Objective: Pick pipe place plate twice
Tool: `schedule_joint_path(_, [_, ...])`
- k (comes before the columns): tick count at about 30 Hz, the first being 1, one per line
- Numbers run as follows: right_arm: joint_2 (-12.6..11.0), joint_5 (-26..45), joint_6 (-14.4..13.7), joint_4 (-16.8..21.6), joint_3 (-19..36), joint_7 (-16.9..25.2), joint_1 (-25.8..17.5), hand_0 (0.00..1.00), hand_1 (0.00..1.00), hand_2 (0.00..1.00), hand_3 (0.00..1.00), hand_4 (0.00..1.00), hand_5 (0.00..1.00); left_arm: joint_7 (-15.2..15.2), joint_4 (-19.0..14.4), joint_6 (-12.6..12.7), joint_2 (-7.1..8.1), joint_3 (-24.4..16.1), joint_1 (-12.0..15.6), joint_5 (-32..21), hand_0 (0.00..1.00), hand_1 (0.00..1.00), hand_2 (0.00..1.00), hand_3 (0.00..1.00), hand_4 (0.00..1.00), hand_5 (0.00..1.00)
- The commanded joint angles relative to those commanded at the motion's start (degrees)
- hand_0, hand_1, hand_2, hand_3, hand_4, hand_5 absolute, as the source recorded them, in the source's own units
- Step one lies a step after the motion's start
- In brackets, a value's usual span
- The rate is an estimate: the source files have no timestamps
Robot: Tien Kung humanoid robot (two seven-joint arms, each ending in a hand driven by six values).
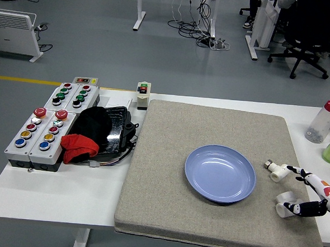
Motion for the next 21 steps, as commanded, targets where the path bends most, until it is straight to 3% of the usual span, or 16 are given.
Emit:
schedule_joint_path(9, [-0.2, 0.4, 0.5, 0.2, -0.9, 0.0, -0.4, 0.998, 0.941, 0.998, 0.972, 0.818, 0.3, 0.0, 0.0, 0.0, 0.02, 0.0, 0.0, 0.0, 0.692, 0.669, 0.681, 0.611, 0.247, 0.998])
schedule_joint_path(16, [-0.7, -3.3, 2.7, -0.4, -1.8, -1.8, -0.4, 0.998, 0.926, 0.998, 0.944, 0.814, 0.298, 0.1, 0.0, 0.0, 0.03, 0.0, 0.0, 0.2, 0.692, 0.67, 0.681, 0.612, 0.247, 0.998])
schedule_joint_path(17, [-0.8, -3.5, 3.0, -0.4, -1.8, -2.1, -0.3, 0.889, 0.857, 0.965, 0.868, 0.793, 0.272, 0.1, 0.0, 0.0, 0.04, 0.0, 0.0, 0.2, 0.691, 0.669, 0.681, 0.611, 0.247, 0.998])
schedule_joint_path(21, [-0.9, -3.6, 3.0, -1.1, -1.6, -2.6, -0.1, 0.889, 0.857, 0.965, 0.868, 0.793, 0.272, 0.1, 0.0, 0.0, 0.04, 0.0, -0.1, 0.2, 0.691, 0.669, 0.681, 0.611, 0.247, 0.998])
